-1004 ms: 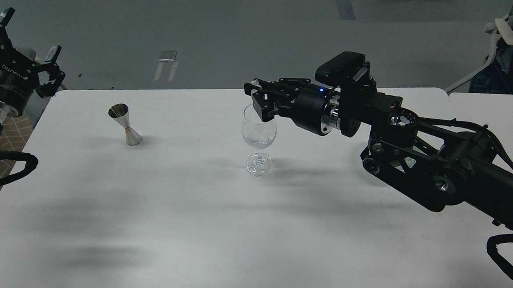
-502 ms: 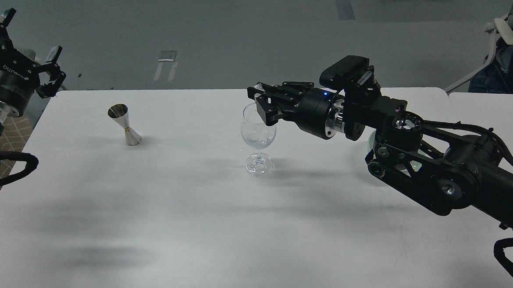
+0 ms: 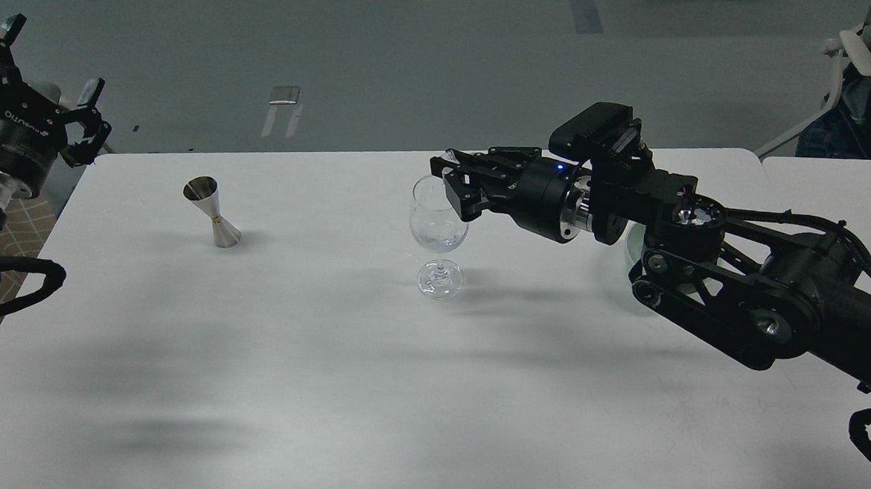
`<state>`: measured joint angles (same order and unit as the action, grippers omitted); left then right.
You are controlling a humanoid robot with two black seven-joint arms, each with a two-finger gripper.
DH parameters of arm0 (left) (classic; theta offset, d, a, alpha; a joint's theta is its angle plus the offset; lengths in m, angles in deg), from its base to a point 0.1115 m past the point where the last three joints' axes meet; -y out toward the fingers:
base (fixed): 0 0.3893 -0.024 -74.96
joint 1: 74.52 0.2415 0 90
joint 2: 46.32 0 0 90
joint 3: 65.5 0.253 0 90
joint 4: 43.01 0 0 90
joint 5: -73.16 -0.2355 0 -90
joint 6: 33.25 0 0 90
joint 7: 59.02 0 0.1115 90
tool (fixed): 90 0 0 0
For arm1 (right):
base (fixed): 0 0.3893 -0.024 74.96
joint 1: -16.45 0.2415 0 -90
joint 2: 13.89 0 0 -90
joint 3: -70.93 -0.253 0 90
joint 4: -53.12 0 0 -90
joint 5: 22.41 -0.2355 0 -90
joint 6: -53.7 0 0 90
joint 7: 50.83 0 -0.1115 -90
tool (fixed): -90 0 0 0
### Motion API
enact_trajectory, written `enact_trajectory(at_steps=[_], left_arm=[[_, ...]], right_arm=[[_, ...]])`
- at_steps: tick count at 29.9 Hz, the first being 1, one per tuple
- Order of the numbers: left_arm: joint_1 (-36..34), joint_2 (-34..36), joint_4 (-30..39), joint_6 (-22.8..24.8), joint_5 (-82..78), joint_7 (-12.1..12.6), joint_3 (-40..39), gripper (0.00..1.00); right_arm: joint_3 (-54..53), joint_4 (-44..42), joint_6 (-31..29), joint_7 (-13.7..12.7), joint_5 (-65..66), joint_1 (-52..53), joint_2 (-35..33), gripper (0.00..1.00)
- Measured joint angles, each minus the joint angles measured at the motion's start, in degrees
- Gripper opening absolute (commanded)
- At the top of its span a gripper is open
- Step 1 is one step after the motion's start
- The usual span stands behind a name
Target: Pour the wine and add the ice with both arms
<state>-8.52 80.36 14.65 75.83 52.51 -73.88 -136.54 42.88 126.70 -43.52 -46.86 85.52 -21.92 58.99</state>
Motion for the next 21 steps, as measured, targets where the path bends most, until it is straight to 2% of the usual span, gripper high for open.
enact_trajectory(at_steps=[2,5,11,12,13,14,21], left_arm=[[0.0,0.0,0.0,0.0,0.0,0.0,0.0,0.98],[0.0,0.0,0.0,0.2,0.0,0.0,0.0,0.98],[0.0,0.0,0.0,0.3,0.0,0.0,0.0,0.98],[0.0,0.0,0.0,0.2,0.0,0.0,0.0,0.98],[-0.1,0.0,0.0,0.2,0.0,0.0,0.0,0.98],[-0.1,0.0,0.0,0.2,0.0,0.0,0.0,0.98],[-0.1,0.3,0.2,0.5,0.0,0.2,0.0,0.98]], right_arm=[[-0.1,0.0,0.0,0.0,0.0,0.1,0.0,0.37],[-0.2,0.1,0.0,0.0,0.0,0.1,0.2,0.44],[-0.2,1.0,0.0,0.0,-0.2,0.3,0.0,0.51],[-0.3,1.3,0.0,0.0,-0.2,0.3,-0.1,0.57],[-0.7,1.5,0.0,0.0,-0.2,0.3,-0.1,0.81],[-1.3,1.6,0.1,0.0,-0.3,0.4,-0.1,0.99],[-15.5,1.3,0.3,0.2,-1.1,-0.6,2.3,1.0]])
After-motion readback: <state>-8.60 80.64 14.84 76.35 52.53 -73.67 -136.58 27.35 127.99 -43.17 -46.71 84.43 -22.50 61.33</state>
